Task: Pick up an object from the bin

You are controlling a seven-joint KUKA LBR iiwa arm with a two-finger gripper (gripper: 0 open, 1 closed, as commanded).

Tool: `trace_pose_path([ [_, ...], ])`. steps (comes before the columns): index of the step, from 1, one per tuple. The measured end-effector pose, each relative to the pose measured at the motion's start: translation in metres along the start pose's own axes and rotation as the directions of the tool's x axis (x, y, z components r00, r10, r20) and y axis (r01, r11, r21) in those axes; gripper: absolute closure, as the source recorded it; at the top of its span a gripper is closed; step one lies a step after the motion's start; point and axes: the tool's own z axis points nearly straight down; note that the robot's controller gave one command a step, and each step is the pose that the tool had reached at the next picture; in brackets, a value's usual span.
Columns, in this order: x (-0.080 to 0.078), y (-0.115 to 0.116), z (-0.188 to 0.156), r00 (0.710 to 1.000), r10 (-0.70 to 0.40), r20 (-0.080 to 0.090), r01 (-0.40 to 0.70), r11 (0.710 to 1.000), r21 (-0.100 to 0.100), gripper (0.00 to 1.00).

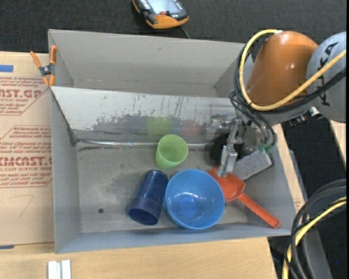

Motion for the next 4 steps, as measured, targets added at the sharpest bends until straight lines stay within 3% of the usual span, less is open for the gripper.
trace_pose_path([
  [1,0.0,0.0,0.0,1.0,0.0,0.0,0.0,1.0,0.0,0.0],
  [2,0.002,0.006,-0.044,1.0,-0.005,0.006,0.005,1.0,0.0,0.0],
  [3,0.005,0.001,-0.059,1.0,-0.009,0.002,0.009,1.0,0.0,0.0],
  [4,0.031,0.002,0.009,0.969,-0.248,0.001,0.248,0.969,0.0,0.0],
])
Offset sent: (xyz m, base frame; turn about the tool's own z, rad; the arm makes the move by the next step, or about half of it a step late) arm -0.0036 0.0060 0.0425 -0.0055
